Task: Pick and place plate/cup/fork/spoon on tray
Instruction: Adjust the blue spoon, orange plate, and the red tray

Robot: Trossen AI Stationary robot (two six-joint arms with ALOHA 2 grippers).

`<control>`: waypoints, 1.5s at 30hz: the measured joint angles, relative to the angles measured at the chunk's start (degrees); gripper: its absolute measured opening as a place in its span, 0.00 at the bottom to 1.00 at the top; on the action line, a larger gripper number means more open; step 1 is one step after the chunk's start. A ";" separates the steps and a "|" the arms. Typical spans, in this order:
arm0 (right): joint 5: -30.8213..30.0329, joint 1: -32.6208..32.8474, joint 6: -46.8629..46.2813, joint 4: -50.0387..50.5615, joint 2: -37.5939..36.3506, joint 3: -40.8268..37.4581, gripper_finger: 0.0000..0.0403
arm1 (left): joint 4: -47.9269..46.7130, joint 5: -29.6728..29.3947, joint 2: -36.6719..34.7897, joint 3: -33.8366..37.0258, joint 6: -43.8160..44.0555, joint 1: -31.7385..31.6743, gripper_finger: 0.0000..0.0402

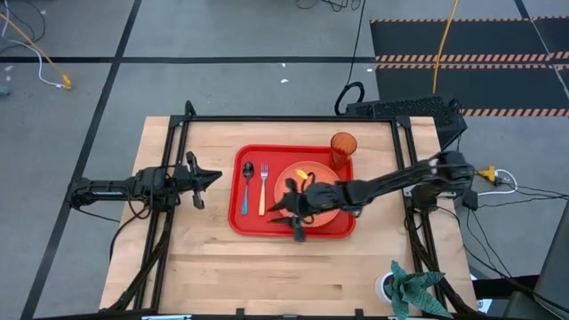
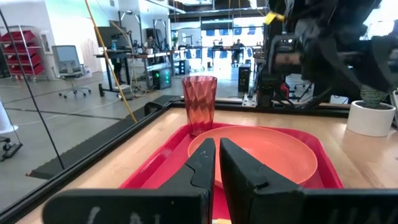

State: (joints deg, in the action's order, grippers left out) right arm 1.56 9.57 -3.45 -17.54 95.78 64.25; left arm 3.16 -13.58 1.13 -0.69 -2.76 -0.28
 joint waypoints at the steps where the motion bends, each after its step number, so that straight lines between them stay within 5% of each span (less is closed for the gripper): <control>1: 0.30 -0.09 -2.41 -3.55 1.64 0.05 0.34 | 0.03 0.00 0.00 0.00 0.00 -0.02 0.07; 8: 10.46 -1.00 -1.58 -6.51 8.80 0.15 0.34 | 0.00 0.02 0.00 0.00 0.00 -0.02 0.07; 19: 6.57 3.91 2.00 -1.83 15.48 0.15 0.34 | 0.02 0.01 0.00 0.00 0.00 0.00 0.07; 36: -0.18 5.02 2.57 2.71 15.74 -0.02 0.34 | 0.02 0.02 0.00 0.00 0.00 0.01 0.07; 45: -0.03 5.12 -5.98 -4.45 15.74 -0.02 0.34 | 0.02 0.02 0.00 0.00 0.00 0.00 0.07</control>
State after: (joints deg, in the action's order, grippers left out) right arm 1.52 14.70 -9.43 -21.99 111.53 64.23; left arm 3.18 -13.56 1.13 -0.69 -2.76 -0.28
